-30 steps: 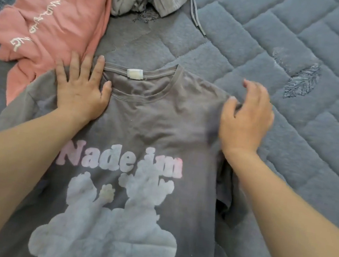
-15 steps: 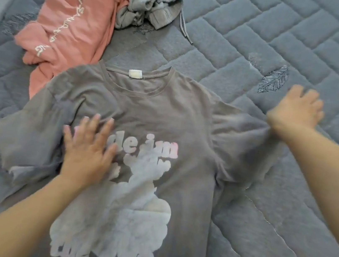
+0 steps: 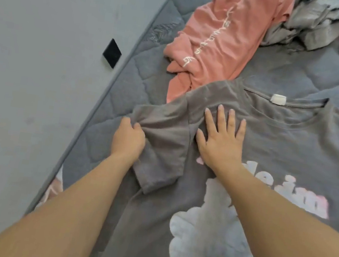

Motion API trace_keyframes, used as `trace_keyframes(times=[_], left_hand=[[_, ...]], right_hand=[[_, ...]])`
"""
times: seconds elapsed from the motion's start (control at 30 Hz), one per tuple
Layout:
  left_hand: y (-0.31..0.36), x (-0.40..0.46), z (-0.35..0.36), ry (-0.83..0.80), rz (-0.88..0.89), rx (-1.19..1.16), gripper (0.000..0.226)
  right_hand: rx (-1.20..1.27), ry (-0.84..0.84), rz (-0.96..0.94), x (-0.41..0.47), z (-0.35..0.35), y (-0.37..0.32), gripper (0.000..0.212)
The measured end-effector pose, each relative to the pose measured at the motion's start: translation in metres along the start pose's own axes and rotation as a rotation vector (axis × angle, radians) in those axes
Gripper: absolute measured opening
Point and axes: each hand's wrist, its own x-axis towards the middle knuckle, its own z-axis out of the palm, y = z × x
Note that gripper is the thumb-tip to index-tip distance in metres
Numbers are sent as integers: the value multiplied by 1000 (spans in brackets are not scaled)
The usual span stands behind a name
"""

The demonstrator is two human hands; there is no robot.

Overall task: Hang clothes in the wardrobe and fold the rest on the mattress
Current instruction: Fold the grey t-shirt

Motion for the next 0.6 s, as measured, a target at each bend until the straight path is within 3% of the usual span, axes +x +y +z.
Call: trace_keyframes(times=[0.07, 0.17, 0.23, 0.3, 0.4, 0.47, 0.6], left_hand=[[6, 31, -21, 138, 63, -158, 22], [13, 69, -35, 153, 177, -297, 17], [10, 81, -33, 37, 7, -449, 32], [-2, 79, -33, -208, -246, -416, 46], [-5, 72, -33, -441, -275, -295, 29], [6, 70, -29, -399, -153, -319, 21], [16, 66, -16, -131, 41, -171, 17]], right_hand=[[-34, 11, -54, 12, 5, -1, 68], [-60, 67, -82, 18, 17, 2, 68], [-52, 96, -67, 19, 21, 2, 67], [-45, 107, -65, 20, 22, 0, 66], [-32, 98, -59, 19, 19, 0, 64], [-25, 94, -61, 19, 17, 0, 64], [-14, 123, -73, 21, 21, 2, 63]])
